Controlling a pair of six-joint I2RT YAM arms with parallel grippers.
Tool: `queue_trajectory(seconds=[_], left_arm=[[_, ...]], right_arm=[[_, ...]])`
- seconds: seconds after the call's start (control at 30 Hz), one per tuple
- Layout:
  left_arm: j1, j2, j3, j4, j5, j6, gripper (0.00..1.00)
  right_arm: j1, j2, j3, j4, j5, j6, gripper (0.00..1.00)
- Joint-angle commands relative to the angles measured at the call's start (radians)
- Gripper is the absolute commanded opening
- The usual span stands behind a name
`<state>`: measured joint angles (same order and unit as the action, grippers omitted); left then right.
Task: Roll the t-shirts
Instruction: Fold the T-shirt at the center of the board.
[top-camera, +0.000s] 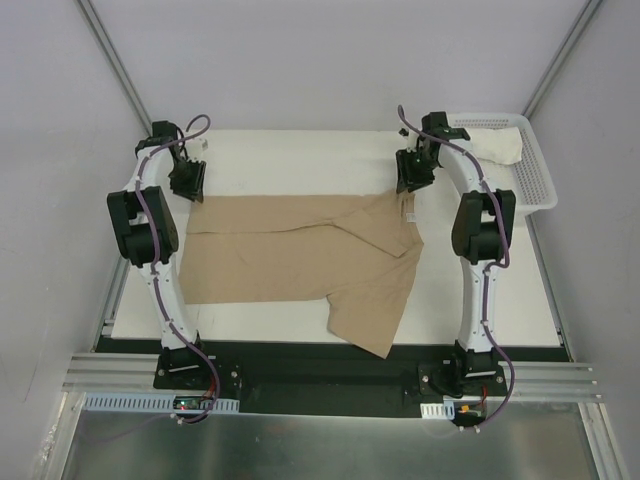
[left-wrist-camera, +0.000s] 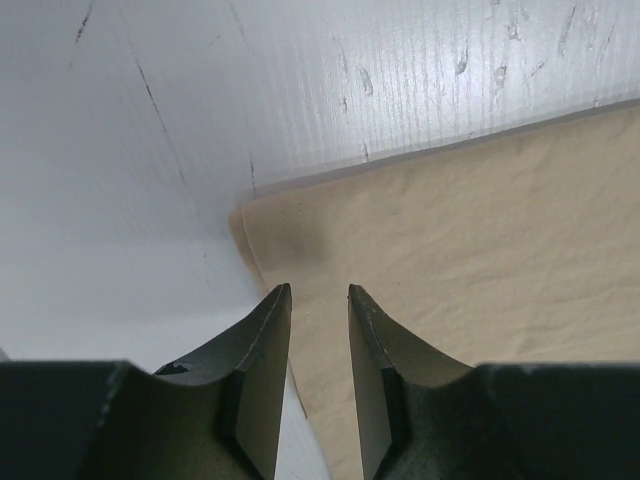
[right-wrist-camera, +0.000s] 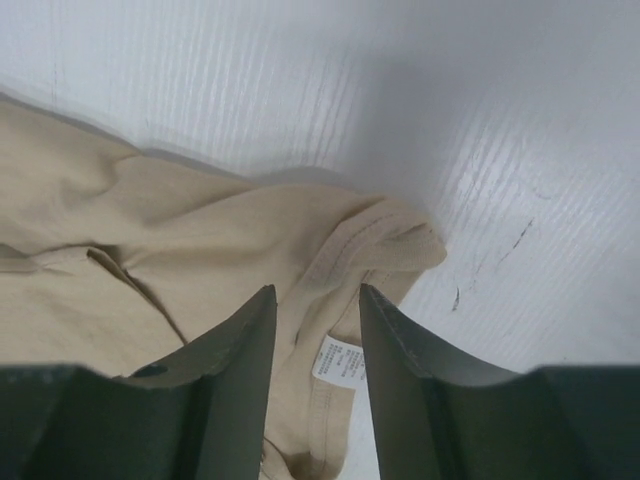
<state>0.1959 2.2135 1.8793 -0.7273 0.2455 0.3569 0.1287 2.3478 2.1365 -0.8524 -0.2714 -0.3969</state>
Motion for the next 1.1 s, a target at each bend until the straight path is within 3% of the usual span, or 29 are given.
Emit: queue_trajectory(seconds=[0.0, 0.13, 0.2, 0.37, 0.47, 0.6, 0.73, 0.77, 0.93, 1.07], left_arm=[[-0.009, 0.043, 0.053, -0.061, -0.005, -0.041, 0.28], [-0.009, 0.066, 0.072, -0.078, -0.044, -0.052, 0.22], [-0.007, 0.071, 0.069, -0.078, -0.061, -0.052, 0.17], [-0.001, 0.071, 0.054, -0.084, -0.1, -0.061, 0.1], [0.0, 0.071, 0.046, -0.084, -0.107, -0.061, 0.0], [0.0, 0.078, 0.035, -0.083, -0.152, -0.058, 0.0], [0.002, 0.074, 0.02, -0.081, -0.189, -0.05, 0.0], [0.002, 0.071, 0.02, -0.08, -0.189, -0.05, 0.0], [0.005, 0.063, 0.026, -0.072, -0.227, -0.052, 0.0], [0.011, 0.048, 0.032, -0.067, -0.227, -0.053, 0.0]], right_arm=[[0.003, 0.047, 0.06, 0.009, -0.031, 0.061, 0.36], [0.005, 0.062, 0.062, 0.015, -0.042, 0.092, 0.25], [0.0, 0.053, 0.057, 0.016, -0.046, 0.099, 0.13], [-0.078, 0.01, 0.01, 0.052, -0.225, 0.188, 0.04], [-0.15, -0.01, -0.085, 0.151, -0.421, 0.373, 0.04], [-0.169, -0.028, -0.185, 0.194, -0.518, 0.441, 0.04], [-0.173, -0.045, -0.201, 0.205, -0.49, 0.457, 0.06], [-0.173, -0.042, -0.194, 0.207, -0.476, 0.461, 0.13], [-0.172, -0.035, -0.142, 0.17, -0.382, 0.432, 0.33], [-0.169, -0.053, -0.125, 0.159, -0.361, 0.409, 0.36]])
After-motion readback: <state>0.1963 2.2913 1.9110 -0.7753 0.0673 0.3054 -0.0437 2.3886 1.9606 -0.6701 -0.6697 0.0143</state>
